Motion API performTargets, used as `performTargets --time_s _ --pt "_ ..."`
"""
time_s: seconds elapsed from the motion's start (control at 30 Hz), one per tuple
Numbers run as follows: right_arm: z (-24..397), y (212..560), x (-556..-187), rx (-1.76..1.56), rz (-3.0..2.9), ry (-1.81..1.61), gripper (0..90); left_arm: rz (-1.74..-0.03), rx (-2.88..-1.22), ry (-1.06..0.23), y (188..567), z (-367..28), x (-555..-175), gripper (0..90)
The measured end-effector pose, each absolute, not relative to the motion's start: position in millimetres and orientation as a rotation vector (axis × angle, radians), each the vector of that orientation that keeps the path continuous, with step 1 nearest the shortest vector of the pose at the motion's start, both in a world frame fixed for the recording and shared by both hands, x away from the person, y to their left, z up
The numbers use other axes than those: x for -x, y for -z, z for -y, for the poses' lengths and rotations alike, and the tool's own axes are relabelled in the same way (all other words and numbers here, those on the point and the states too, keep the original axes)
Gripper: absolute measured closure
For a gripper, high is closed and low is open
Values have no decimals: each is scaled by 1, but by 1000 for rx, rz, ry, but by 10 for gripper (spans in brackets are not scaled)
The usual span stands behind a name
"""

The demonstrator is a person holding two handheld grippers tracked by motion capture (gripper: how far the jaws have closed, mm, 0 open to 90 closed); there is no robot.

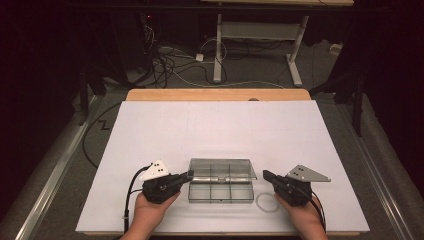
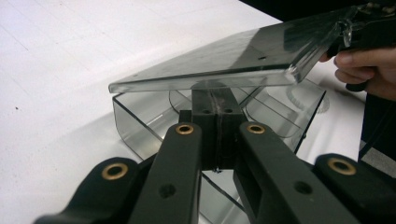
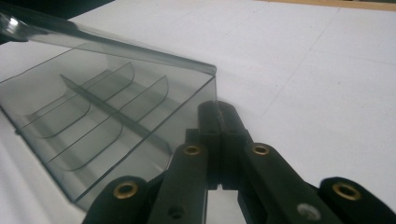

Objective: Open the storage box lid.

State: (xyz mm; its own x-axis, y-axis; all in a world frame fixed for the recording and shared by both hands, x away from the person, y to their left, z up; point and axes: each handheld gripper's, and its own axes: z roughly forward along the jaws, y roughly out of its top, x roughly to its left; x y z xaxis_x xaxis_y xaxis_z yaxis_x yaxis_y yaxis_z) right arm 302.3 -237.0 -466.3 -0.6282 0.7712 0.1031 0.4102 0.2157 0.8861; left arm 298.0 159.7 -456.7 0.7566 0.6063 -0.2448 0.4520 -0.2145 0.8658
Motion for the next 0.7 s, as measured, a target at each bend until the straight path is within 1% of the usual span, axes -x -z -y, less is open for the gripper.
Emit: performTargets --time_s 0.33,0.7 --pt "232 463 -329 -1082 -2098 -1407 900 -821 -1844 -177 454 -156 -312 879" --pt "218 458 -351 -1084 -2083 -1390 900 -832 -1859 -182 453 -156 -324 879"
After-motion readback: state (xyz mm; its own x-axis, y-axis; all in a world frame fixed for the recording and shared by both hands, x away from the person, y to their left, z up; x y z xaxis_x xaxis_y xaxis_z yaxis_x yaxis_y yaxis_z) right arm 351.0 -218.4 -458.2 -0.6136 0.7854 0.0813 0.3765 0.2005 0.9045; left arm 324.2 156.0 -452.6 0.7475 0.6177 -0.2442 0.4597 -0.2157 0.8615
